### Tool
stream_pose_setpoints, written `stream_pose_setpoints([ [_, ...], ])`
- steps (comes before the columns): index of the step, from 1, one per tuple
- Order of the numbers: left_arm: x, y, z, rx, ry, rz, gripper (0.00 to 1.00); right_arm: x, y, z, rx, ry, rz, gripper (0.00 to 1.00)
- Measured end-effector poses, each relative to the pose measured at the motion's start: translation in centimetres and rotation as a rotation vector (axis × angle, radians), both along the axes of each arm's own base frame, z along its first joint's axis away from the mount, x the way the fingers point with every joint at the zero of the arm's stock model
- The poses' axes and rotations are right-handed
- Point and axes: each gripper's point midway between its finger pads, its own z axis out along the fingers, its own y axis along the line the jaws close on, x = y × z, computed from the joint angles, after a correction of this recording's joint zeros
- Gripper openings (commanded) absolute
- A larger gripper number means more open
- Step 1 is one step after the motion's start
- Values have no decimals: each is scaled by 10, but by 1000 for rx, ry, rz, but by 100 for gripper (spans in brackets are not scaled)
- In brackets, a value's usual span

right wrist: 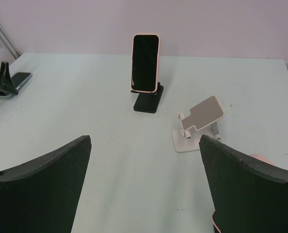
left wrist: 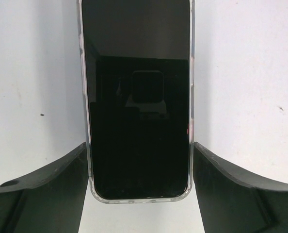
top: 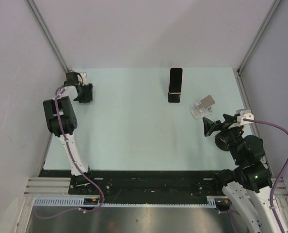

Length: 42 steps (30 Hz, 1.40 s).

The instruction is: Remove the phone from the phone stand

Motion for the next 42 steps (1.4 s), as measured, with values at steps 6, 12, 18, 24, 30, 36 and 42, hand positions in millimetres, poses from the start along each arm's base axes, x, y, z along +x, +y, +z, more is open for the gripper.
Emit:
stream_pose_setpoints([
  [6,-1,5,0,-4,-1,7,84,0,0,0,0,0,-1,100],
  [12,-1,6,0,-1,-1,9,99,0,0,0,-1,1,-1,100],
  [18,-2,11,0,9,0,23,100,0,0,0,0,0,0,100],
  [24,-2,13,0,23,1,34,100,0,0,0,0,-2,1,100],
  [30,-3,15,1,31,-1,48,100,-2,0,2,3,-10,2,100],
  [36,-5,17,2,41,-3,56,100,-3,-1,4,6,-17,2,100],
  [42,-6,17,2,42,-6,57,100,-4,-1,4,7,-21,3,100],
])
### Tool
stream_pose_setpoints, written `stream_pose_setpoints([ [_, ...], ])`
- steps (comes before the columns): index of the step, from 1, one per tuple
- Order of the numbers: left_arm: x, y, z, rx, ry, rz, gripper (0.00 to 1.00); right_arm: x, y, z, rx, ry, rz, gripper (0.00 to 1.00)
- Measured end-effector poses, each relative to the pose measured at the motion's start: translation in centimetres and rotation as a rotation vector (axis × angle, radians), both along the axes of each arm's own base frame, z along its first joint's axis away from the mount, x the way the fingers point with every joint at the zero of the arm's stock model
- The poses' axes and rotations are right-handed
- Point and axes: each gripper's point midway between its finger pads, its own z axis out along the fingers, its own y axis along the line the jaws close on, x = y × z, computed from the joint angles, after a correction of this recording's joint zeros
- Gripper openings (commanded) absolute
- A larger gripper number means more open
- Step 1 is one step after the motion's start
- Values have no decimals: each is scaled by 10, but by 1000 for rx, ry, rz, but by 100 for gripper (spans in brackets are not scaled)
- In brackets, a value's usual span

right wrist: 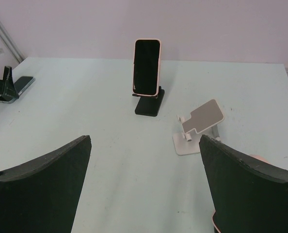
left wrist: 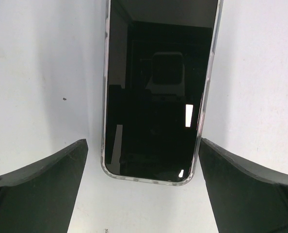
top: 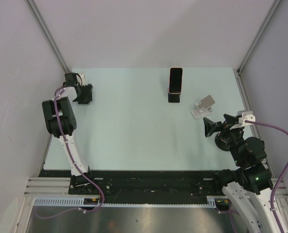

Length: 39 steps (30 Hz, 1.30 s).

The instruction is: Remove the phone from the phone stand

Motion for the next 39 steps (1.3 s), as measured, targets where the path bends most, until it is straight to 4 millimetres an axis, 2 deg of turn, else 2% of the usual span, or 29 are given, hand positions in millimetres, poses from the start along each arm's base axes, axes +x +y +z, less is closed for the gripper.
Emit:
stream_pose_setpoints([
  [5,-10,1,4,8,21,19,100,0,0,1,2,-4,2,100],
  [9,-17,-3,23,30,17,52,100,0,2,2,3,-8,9,100],
  [11,-15,-11,46,50,-20,62,100,0,3,3,6,-9,15,100],
  [14,-9,-39,92,66,-113,36,100,1,6,1,9,0,27,100],
  [17,-7,-86,148,64,-236,-32,100,6,11,-4,18,30,40,100],
  [19,-16,-120,181,49,-309,-85,100,12,15,-10,19,65,51,100],
  [21,-32,-154,206,29,-369,-144,100,20,20,-16,19,112,57,100],
  [24,-66,-198,232,-2,-428,-233,100,33,31,-23,25,187,80,100],
  [27,-100,-230,248,-27,-472,-312,100,50,42,-26,36,262,99,100],
  [31,-152,-267,255,-56,-504,-431,100,81,62,-29,54,363,134,100],
  [34,-184,-281,256,-93,-522,-508,100,109,76,-39,57,434,164,98],
  [35,-196,-281,256,-115,-533,-531,100,116,78,-42,61,452,172,95],
  [38,-216,-277,257,-149,-565,-557,100,149,81,-56,97,500,191,92],
  [39,-230,-272,252,-163,-585,-570,100,172,81,-68,126,524,200,91],
])
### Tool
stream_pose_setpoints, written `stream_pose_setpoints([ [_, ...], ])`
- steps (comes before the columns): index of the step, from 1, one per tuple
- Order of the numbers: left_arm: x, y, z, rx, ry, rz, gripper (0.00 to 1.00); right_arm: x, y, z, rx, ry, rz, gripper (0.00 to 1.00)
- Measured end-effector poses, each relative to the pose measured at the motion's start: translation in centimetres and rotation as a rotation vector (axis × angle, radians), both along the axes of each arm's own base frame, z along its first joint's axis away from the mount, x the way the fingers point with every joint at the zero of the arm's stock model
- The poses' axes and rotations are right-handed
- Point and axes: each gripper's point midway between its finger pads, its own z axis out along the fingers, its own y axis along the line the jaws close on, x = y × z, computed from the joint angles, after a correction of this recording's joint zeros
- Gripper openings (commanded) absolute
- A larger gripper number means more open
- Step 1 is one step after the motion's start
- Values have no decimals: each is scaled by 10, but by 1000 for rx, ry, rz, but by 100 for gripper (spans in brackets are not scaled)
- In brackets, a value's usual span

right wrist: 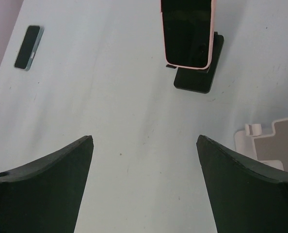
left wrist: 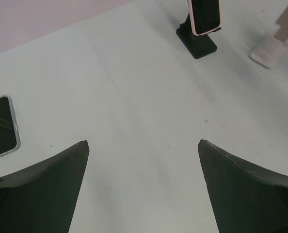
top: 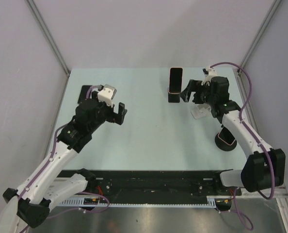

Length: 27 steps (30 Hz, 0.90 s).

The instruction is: Remove the phone from the phone stand

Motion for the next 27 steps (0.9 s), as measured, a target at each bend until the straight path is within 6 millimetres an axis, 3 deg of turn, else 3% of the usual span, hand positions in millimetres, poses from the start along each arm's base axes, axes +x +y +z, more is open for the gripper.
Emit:
stream_pose_setpoints([
  [3,-6,1,-3,-18,-32,-13,100,14,1,-10,19,25,12,88],
  [7,-15,2,-24,-13,-17,-37,100,63,8,-14,63,-3,42,89],
  [16,-6,-8,-30,-13,-6,-59,100,135,1,-38,83,-27,55,87],
  [27,-1,-10,-46,17,29,-61,100,206,-2,-23,64,-122,126,82],
])
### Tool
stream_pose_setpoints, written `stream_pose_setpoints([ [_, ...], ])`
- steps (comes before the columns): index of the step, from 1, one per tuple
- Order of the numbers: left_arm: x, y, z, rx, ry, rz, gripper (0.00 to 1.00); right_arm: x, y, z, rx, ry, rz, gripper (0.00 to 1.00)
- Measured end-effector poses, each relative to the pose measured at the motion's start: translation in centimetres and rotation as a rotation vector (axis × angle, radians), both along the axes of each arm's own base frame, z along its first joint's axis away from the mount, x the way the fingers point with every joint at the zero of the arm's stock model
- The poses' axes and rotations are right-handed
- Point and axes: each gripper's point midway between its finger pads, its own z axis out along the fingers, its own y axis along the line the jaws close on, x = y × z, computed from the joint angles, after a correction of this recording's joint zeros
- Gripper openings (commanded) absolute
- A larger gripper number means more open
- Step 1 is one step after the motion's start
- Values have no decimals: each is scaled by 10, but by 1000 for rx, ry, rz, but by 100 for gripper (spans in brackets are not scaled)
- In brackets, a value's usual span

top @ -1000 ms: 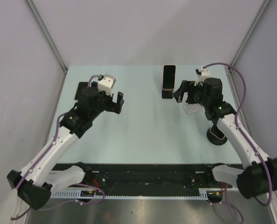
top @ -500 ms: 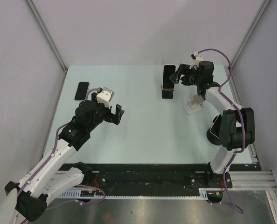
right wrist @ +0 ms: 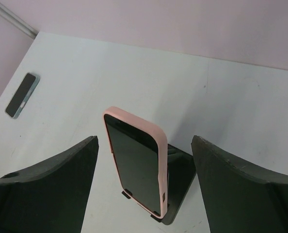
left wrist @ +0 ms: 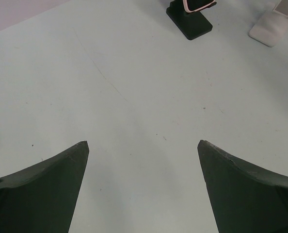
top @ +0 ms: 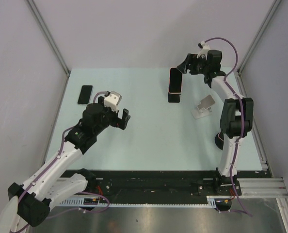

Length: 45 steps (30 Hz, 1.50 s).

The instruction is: Remove the phone from the phone stand

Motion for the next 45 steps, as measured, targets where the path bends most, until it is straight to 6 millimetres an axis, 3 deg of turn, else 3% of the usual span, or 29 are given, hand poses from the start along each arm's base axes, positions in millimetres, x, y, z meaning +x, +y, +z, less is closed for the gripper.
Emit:
stream_pose_setpoints([
  [6,1,0,-3,10,5,-2,100,10,8,-15,10,23,70,70],
  [12,1,0,-6,16,12,-3,100,4,15,-36,37,81,146,56],
  [19,2,0,-6,16,12,-2,100,-2,19,-39,60,92,201,18],
  [23,1,0,-6,16,12,-3,100,-7,23,-36,89,93,236,2],
  [36,1,0,-6,15,12,-3,100,-30,15,-26,112,63,225,0],
  [41,1,-1,-6,12,13,-1,100,-45,14,-5,147,45,211,0],
  [45,2,0,-5,1,18,12,100,-63,14,30,179,1,188,0],
])
